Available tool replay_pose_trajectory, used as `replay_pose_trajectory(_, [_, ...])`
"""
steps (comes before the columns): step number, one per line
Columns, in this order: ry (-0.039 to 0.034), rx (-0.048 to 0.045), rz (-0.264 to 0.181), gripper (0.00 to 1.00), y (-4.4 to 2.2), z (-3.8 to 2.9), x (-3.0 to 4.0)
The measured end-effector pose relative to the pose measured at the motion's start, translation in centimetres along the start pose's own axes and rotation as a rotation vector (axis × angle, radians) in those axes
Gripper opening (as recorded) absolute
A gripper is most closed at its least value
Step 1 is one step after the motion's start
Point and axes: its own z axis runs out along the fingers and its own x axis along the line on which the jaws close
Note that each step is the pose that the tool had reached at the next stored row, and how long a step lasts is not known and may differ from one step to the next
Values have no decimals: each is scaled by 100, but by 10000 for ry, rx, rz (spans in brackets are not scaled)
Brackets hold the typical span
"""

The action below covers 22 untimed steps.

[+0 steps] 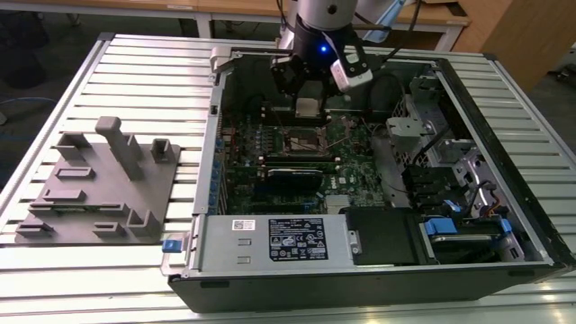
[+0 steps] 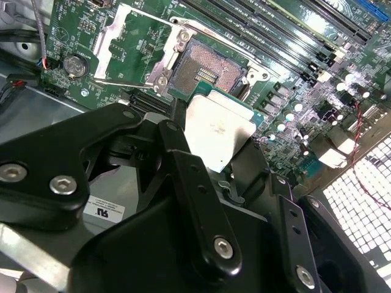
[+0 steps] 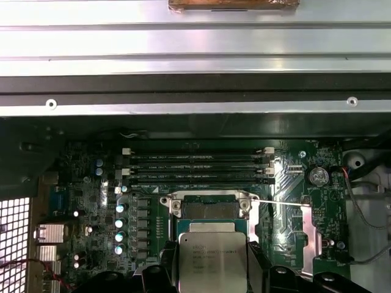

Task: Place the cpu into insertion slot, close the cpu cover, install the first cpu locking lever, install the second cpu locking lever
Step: 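Place the cpu into insertion slot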

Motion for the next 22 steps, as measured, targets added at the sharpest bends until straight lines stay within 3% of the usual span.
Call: replay_pose_trajectory(22, [0,-1,0,54,-4,45,4])
